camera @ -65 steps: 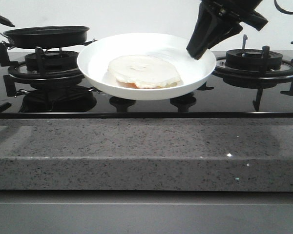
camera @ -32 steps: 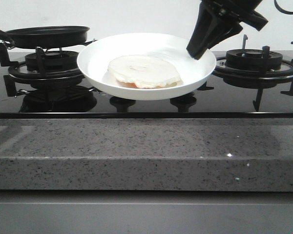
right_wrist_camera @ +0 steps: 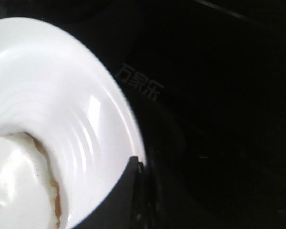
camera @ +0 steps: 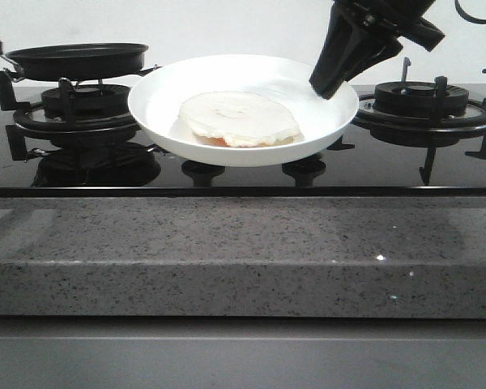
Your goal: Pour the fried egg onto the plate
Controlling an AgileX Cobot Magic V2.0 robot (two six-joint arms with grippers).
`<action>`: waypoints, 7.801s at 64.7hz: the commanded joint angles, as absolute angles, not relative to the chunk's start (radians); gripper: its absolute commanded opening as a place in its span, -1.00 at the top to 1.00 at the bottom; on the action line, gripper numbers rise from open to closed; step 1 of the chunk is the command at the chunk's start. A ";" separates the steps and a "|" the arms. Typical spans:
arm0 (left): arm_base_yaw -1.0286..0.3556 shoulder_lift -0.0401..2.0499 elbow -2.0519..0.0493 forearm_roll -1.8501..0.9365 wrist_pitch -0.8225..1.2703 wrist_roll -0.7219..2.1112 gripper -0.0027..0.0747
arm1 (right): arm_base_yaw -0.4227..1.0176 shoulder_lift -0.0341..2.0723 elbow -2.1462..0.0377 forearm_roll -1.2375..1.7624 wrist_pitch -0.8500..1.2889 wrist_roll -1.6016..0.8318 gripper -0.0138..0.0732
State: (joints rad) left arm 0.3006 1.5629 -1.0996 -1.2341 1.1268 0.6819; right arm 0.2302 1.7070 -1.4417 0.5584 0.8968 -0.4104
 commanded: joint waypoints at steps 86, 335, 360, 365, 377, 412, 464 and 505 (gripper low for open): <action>-0.223 0.127 -0.457 -0.105 0.259 0.109 0.98 | 0.228 1.651 -1.471 0.607 0.866 -0.412 0.84; -0.223 0.106 -0.435 -0.105 0.263 0.109 0.98 | 0.125 1.267 -1.528 -0.080 1.116 0.019 0.81; -0.223 0.106 -0.435 -0.105 0.263 0.109 0.98 | 0.125 0.839 -0.865 -0.043 0.642 0.019 0.81; -0.223 0.106 -0.435 -0.105 0.263 0.109 0.98 | 0.125 0.753 -0.758 -0.042 0.569 0.019 0.81; -0.223 0.106 -0.435 -0.105 0.263 0.109 0.98 | 0.125 0.518 -0.570 -0.042 0.480 0.019 0.81; -0.223 0.106 -0.435 -0.105 0.263 0.109 0.98 | 0.125 0.065 -0.380 -0.042 0.451 0.019 0.81; -0.223 0.106 -0.435 -0.105 0.263 0.109 0.98 | 0.125 0.065 -0.380 -0.042 0.453 0.019 0.81; -0.221 0.106 -0.394 0.009 0.252 0.006 0.98 | 0.125 0.065 -0.380 -0.042 0.453 0.019 0.81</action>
